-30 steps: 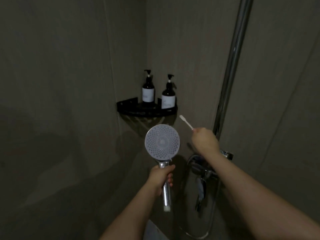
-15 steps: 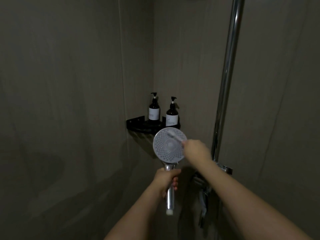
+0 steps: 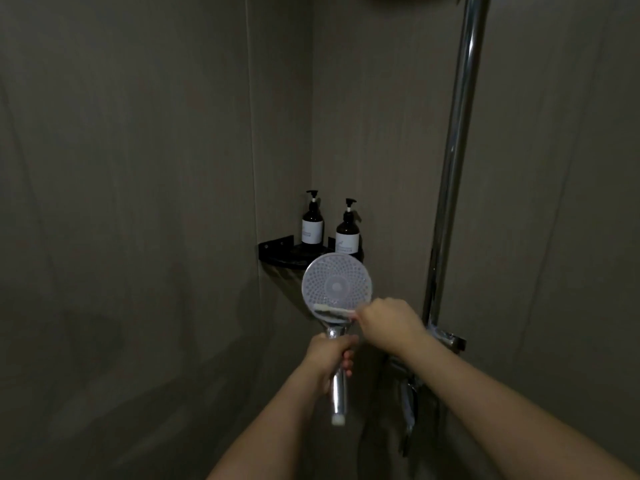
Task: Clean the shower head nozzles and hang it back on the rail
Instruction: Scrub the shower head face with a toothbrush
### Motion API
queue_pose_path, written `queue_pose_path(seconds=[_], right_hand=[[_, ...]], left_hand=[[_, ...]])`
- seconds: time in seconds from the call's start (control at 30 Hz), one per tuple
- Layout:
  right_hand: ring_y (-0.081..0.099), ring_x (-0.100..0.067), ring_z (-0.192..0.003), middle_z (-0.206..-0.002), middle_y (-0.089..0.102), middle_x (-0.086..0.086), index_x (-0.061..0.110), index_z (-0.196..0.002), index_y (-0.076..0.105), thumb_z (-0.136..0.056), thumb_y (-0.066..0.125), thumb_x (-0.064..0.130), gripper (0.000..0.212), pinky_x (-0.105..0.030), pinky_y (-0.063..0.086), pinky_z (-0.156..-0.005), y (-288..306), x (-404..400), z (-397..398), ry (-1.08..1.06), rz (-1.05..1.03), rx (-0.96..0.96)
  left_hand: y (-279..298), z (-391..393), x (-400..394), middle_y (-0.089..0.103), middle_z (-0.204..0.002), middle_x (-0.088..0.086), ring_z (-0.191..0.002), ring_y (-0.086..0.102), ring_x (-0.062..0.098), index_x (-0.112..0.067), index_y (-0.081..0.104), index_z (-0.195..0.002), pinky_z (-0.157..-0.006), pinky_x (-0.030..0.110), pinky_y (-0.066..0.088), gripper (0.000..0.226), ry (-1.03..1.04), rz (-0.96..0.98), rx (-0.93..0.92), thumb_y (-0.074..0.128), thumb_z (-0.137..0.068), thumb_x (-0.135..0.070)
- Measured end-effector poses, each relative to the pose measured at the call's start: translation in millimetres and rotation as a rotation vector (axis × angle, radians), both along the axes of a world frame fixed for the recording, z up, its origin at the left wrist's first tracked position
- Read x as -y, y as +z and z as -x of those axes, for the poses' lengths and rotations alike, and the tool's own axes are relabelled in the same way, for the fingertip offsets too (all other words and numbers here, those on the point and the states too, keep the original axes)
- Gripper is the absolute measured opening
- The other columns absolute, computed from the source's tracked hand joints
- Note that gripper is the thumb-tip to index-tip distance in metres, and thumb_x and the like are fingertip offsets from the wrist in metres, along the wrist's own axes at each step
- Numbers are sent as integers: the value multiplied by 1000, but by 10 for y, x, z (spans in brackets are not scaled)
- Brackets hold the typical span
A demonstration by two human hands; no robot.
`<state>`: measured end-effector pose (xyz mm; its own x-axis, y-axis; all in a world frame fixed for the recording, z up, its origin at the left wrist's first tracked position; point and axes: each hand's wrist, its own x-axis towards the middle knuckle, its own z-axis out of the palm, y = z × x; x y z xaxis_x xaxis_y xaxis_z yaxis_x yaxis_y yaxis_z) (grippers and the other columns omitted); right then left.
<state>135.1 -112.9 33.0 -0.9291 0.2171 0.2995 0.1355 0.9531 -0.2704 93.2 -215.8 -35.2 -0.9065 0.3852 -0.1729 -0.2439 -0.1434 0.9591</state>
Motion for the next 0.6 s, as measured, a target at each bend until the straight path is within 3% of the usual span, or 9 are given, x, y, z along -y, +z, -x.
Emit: queue_pose_path(seconds=[0.13,0.27,0.43,0.53,0.6], right_hand=[[64,-27,-84,-98,67,-11,12,-116,60,-100,33,25,34,-34,49,-67,29,-297,-28,-245,52,-26],[60,-21,-72,-88,64,-6,14,-111,55,-100,32,28,29,-31,46,-62,-139,9,-61,31,-121,-16],[65,-28,-87,-101,67,-12,11,-110,59,-101,29,31,37,-35,48,-70,-78,-135,-43,-160,-79,-25],[63,-23,-80,-98,66,-10,12,-111,56,-101,30,30,34,-31,44,-65,-146,-18,-29,-10,-209,9],[63,-25,-86,-102,66,-10,14,-113,58,-100,31,32,35,-32,43,-68,-163,-66,-37,1,-236,83]], left_hand=[[-28,-2,54,37,-37,-2,-28,33,8,-13,42,-62,-35,15,32,31,1,-9,19,56,-87,-3],[-64,26,70,39,-36,-2,-28,34,8,-11,45,-64,-35,15,33,27,21,-16,38,56,-88,-3],[-72,30,73,38,-36,-2,-28,34,8,-12,43,-60,-34,15,34,31,4,7,21,57,-87,-3],[-70,44,79,38,-36,-2,-28,34,8,-12,44,-62,-35,16,34,29,8,-2,24,56,-87,-3],[-58,56,98,39,-37,-2,-29,35,8,-12,45,-62,-35,16,34,29,3,-6,35,57,-87,-4]])
